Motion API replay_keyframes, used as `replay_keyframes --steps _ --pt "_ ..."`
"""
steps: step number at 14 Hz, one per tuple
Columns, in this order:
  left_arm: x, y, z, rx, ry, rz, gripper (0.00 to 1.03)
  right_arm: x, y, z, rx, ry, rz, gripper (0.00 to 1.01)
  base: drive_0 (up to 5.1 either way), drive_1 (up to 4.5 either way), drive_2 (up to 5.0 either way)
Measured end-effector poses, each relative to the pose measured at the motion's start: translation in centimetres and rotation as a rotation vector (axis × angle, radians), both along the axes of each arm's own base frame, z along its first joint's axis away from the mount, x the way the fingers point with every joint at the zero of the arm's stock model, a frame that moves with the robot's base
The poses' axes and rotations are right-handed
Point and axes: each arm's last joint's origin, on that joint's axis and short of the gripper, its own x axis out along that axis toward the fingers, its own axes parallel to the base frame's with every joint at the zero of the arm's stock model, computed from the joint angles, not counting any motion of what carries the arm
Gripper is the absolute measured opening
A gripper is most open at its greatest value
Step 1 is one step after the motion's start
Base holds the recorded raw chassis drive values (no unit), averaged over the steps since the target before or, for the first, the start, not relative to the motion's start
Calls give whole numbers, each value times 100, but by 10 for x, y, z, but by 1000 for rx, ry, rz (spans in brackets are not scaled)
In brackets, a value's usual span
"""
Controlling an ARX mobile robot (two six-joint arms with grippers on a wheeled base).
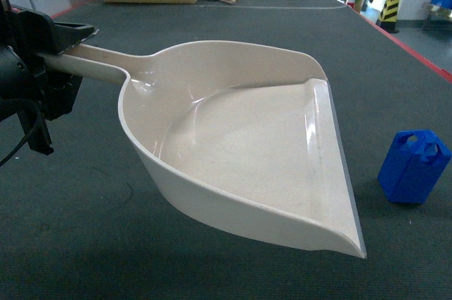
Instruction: Place part in tray to right shelf
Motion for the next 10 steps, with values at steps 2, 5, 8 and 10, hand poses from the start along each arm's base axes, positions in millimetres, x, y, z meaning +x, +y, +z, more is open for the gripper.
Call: replay_keyframes --steps 2,5,8,10 --pt "0 0 0 0 0 0 13 0 0 -2 1 32 -10 98 0 0 0" --pt "0 0 0 0 -1 -2 13 29 -3 29 -32 460 -141 98 0 0 0" --pt "0 0 0 0 0 1 13 96 -7 64 4 453 -76 98 0 0 0" --pt "0 0 0 0 1 -1 13 155 -2 54 13 563 -42 98 0 0 0"
